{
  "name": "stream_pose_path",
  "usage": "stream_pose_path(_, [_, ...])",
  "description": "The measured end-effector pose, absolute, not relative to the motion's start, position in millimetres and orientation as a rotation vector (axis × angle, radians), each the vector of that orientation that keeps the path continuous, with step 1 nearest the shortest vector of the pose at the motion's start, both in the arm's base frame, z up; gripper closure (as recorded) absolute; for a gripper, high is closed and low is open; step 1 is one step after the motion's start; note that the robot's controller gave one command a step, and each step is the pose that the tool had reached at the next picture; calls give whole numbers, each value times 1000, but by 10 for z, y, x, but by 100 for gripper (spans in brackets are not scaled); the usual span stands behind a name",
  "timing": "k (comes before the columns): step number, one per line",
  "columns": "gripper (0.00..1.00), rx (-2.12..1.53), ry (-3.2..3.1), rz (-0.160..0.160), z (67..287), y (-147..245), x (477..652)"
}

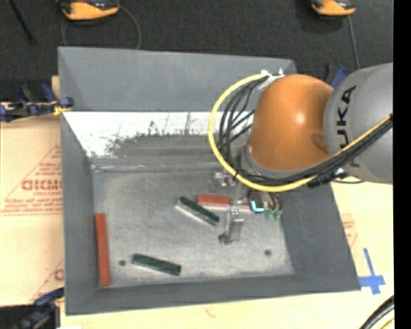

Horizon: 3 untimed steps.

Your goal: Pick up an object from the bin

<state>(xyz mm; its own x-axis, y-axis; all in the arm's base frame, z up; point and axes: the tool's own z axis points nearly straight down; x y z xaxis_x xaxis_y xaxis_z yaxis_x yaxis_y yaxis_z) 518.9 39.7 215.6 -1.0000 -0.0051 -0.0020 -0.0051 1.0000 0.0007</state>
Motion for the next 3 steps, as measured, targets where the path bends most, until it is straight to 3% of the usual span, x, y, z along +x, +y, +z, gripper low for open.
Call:
stream_pose_path(1, [0, -53, 3138, -2, 1624, 252, 5601])
stream_pose_path(2, [0, -109, 3140, -2, 692, 26, 5771])
stream_pose_path(3, [100, -107, 3135, 0, 733, 37, 5784])
